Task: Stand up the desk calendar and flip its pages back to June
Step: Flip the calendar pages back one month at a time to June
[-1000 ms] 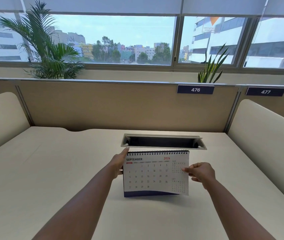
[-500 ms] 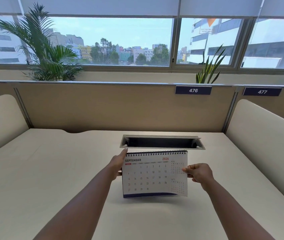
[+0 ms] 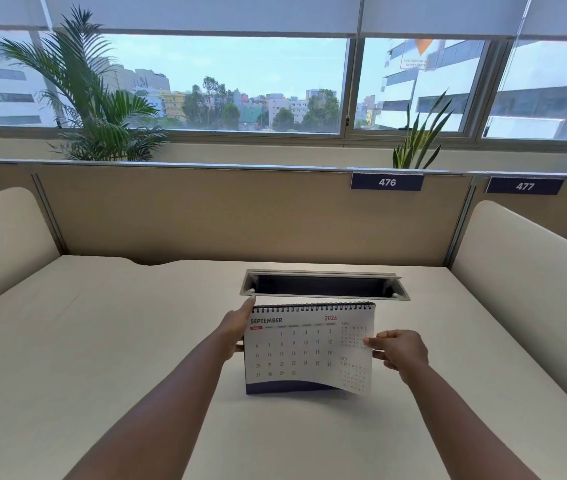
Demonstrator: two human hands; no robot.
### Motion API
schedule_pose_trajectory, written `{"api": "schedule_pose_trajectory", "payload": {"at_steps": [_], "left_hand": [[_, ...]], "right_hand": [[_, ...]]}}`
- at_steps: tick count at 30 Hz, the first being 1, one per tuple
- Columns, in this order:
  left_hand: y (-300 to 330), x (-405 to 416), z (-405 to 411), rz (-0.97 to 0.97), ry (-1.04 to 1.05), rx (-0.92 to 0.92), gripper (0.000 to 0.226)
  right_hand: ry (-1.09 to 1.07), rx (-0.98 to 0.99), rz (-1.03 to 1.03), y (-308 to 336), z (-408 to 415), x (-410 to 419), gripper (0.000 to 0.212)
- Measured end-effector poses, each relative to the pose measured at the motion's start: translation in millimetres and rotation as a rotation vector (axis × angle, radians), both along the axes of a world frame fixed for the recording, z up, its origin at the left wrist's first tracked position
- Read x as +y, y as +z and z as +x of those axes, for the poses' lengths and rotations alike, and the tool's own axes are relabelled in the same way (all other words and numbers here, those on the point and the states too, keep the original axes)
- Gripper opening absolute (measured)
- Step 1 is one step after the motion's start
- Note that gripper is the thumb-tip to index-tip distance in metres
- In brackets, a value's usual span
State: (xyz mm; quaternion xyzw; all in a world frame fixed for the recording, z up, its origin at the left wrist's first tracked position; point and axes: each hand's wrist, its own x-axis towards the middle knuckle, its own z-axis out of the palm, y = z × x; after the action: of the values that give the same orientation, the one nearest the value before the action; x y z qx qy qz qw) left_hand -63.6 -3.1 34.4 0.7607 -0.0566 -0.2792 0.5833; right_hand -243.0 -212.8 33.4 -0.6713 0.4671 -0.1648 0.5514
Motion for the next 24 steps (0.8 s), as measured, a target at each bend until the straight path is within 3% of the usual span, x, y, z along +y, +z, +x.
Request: {"api": "schedule_pose_trajectory", "payload": {"at_steps": [6, 9, 16, 24], "left_hand": [[1, 0, 0, 0.007, 0.000, 0.007, 0.050], [0, 2, 1, 0.007, -0.017, 0.032, 0.054], [1, 8, 4, -0.114, -0.024, 0.170, 0.081], [6, 9, -4, -0.105, -0.059, 0.098, 0.086]], "right_hand": [[0.212, 0.064, 0.150, 8, -2, -5, 0.011], [0.364, 0.089, 0.161, 13, -6, -9, 0.022], [0.486, -0.285, 0.475, 32, -6, -12, 0.068], [0.499, -0.513, 0.562, 44, 7, -9, 0.087]]}}
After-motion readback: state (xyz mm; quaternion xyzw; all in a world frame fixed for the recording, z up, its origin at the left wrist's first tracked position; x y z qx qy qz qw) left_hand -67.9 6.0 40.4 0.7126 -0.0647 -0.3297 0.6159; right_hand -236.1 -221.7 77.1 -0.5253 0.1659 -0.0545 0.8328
